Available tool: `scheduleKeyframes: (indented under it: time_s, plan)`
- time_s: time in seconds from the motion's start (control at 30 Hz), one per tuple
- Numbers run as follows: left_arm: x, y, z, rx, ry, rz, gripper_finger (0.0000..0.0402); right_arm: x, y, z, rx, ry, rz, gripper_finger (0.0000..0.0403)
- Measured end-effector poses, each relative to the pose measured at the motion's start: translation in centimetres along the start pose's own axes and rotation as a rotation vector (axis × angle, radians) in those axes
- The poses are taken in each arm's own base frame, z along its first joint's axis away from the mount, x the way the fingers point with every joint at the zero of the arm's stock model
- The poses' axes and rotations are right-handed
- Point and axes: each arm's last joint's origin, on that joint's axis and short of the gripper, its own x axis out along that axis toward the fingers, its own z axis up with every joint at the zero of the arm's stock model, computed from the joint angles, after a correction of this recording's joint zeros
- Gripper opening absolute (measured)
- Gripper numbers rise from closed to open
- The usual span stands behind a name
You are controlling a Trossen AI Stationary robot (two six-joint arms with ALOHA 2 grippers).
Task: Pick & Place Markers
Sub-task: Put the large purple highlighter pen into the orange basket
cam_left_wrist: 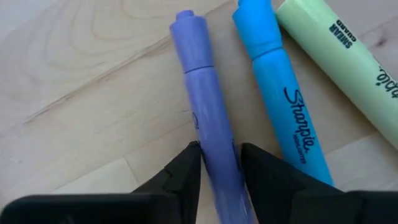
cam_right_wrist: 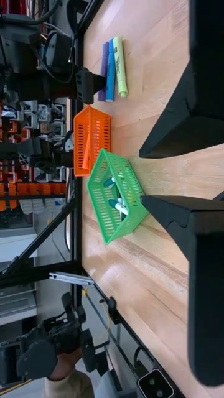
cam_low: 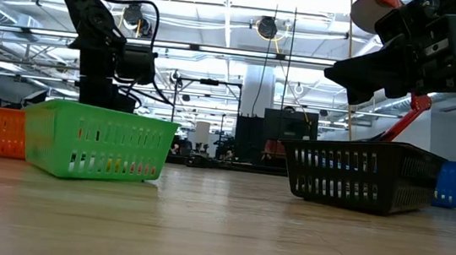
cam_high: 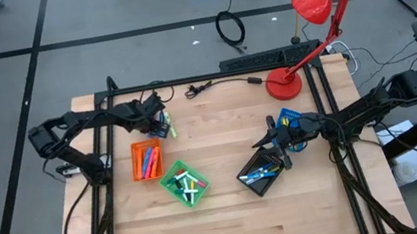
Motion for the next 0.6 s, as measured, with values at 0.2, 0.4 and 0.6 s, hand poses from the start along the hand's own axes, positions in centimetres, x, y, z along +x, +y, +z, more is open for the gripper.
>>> scheduleKeyframes:
  time_s: [0.2,0.4,0.6]
  plan:
    - [0.03,-0.1,0.04,0.0,-0.01,-0.002,0.0103,0.0,0.0,0.0,0.0,0.0,0.0,0.0093]
    - [0.03,-0.23,0.0,0.005,-0.014,-0.002,0.0094,0.0,0.0,0.0,0.0,0.0,0.0,0.0093]
    - [-0.01,-0.49,-0.12,0.017,-0.021,0.005,0.0093,0.0,0.0,0.0,0.0,0.0,0.0,0.0093]
